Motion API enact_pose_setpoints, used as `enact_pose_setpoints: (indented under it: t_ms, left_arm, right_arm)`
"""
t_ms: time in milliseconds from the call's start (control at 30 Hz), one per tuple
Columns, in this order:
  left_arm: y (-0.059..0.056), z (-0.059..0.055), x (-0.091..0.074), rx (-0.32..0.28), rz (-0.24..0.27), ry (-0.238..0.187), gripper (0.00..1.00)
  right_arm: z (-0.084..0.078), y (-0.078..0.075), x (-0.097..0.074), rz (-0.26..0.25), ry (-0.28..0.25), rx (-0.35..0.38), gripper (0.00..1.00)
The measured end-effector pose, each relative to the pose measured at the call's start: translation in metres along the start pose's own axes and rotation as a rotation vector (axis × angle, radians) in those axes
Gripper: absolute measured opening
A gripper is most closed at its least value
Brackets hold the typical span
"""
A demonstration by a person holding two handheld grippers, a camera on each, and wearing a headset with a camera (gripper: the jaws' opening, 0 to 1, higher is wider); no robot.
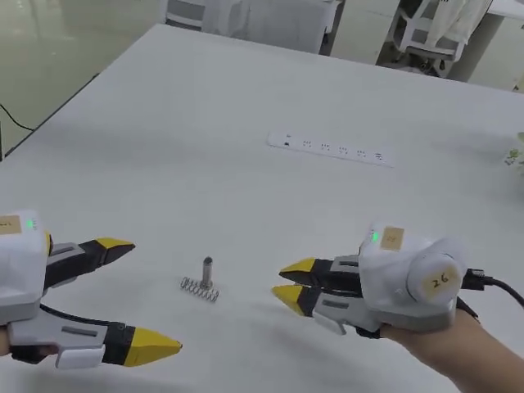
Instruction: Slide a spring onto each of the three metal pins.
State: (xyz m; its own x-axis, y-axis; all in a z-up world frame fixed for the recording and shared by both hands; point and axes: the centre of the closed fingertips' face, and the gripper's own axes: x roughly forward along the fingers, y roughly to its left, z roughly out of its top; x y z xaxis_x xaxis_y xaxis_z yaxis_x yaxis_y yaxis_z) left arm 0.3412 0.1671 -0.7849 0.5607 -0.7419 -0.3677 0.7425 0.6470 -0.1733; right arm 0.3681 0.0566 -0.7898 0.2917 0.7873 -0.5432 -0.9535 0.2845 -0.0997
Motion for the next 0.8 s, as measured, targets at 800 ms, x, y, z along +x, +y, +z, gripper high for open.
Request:
enact_pose_setpoints:
  t_ms: [800]
  left_arm:
    - [0.003, -0.003, -0.007, -0.007, 0.012, 0.003, 0.95]
  right_arm:
    - [0.024, 0.034, 0.036, 0.064, -0.028, 0.002, 0.12]
